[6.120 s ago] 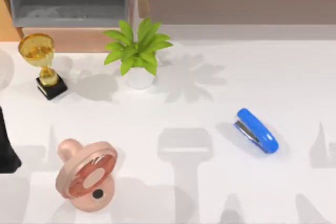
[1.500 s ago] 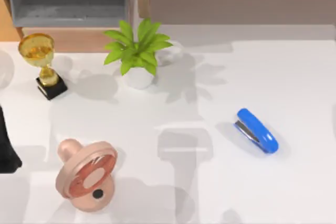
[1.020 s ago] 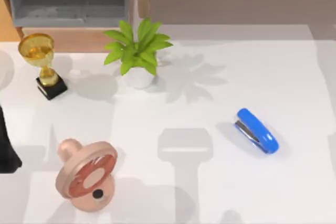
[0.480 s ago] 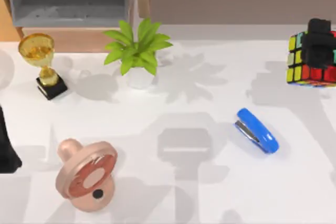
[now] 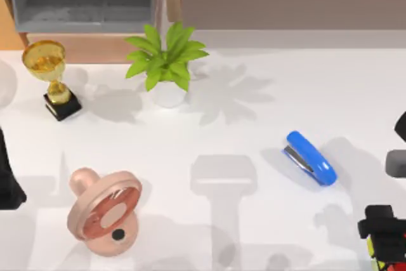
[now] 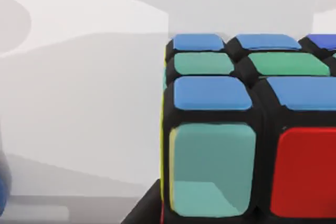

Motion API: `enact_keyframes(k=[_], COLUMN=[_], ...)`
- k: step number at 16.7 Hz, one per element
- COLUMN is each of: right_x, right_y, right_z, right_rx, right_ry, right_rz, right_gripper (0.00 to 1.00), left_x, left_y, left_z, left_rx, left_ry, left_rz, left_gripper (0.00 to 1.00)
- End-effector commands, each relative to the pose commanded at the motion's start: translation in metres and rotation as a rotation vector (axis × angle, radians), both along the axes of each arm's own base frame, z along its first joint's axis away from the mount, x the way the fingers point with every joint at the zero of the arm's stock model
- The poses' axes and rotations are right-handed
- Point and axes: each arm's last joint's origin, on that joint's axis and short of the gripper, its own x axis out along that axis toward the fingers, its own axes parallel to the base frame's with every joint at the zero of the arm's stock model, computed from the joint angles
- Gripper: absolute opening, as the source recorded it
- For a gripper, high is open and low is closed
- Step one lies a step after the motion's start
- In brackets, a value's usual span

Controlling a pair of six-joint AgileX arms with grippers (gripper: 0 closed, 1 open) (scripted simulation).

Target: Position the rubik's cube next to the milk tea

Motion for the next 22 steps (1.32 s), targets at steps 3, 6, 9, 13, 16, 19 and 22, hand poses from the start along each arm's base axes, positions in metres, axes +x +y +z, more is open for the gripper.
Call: enact_keyframes(k=[3, 6, 9, 13, 16, 19, 22], right_x=[-0.0034, -0.0023, -0.0023, -0.0019, -0.0013, -0.0006, -0.0003], right_y=[-0.0007, -0.0008, 0.0, 0.0018, 0.0028, 0.0033, 0.0031], right_z=[-0.0024, -0.0028, -0.002, 0.0005, 0.0021, 0.0021, -0.0011], right_rx=[-0.012, -0.01, -0.004, 0.014, 0.028, 0.036, 0.035], right_ry=[0.016, 0.018, 0.012, -0.009, -0.03, -0.048, -0.052], right_rz=[0.0, -0.004, -0.002, 0.003, 0.006, 0.007, 0.006], right_gripper=[0.0, 0.0, 0.0, 0.0, 0.0, 0.0, 0.0], left_x=[0.0, 0.0, 0.0, 0.0, 0.0, 0.0, 0.0], left_y=[0.0, 0.0, 0.0, 0.0, 0.0, 0.0, 0.0], left_z=[0.0, 0.0, 0.0, 0.0, 0.0, 0.0, 0.0], left_rx=[0.0, 0.0, 0.0, 0.0, 0.0, 0.0, 0.0], left_ry=[0.0, 0.0, 0.0, 0.0, 0.0, 0.0, 0.0], left_rz=[0.0, 0.0, 0.0, 0.0, 0.0, 0.0, 0.0], left_gripper=[1.0, 1.0, 1.0, 1.0, 1.0, 1.0, 1.0])
